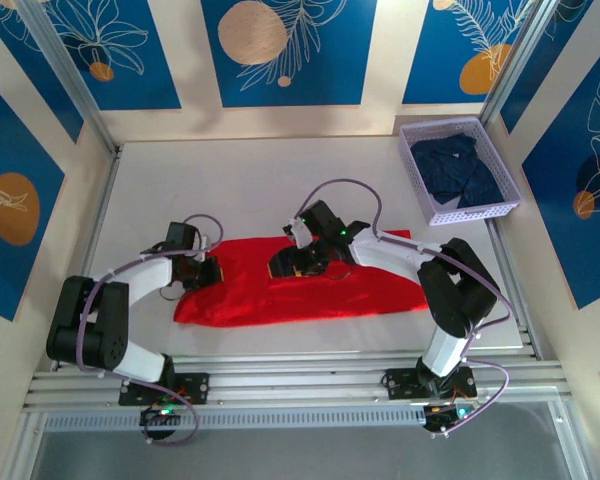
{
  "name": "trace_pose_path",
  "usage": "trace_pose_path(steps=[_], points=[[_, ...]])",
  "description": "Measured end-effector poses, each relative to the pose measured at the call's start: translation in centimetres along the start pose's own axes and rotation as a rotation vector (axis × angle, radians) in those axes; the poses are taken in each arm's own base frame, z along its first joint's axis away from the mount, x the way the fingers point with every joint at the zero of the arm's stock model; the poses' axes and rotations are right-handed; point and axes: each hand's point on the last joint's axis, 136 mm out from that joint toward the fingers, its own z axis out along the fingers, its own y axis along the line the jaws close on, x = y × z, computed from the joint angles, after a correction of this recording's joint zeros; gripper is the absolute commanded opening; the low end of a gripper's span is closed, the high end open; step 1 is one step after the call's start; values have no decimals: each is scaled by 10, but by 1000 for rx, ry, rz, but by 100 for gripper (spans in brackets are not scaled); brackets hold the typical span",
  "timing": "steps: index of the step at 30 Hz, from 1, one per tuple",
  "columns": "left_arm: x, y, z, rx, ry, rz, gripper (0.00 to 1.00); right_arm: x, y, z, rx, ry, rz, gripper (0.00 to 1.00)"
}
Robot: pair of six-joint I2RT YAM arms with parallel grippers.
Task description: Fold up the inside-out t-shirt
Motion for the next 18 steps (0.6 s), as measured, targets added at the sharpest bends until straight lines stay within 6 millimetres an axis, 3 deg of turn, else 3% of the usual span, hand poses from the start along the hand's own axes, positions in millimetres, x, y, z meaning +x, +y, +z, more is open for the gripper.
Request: trace_pose_path(steps=[5, 11, 14, 18], points=[[-3, 2, -10, -8, -77, -19, 0, -10, -21, -14, 39, -28, 33, 70], [-43, 7, -52, -55, -213, -80, 0, -37, -67, -72, 68, -188, 126, 71], [-64, 24, -70, -115, -227, -145, 0, -44, -88, -92, 87, -244, 167, 71], [-79, 47, -89, -228, -196, -159, 0, -43, -100, -96, 107, -255, 180, 71]])
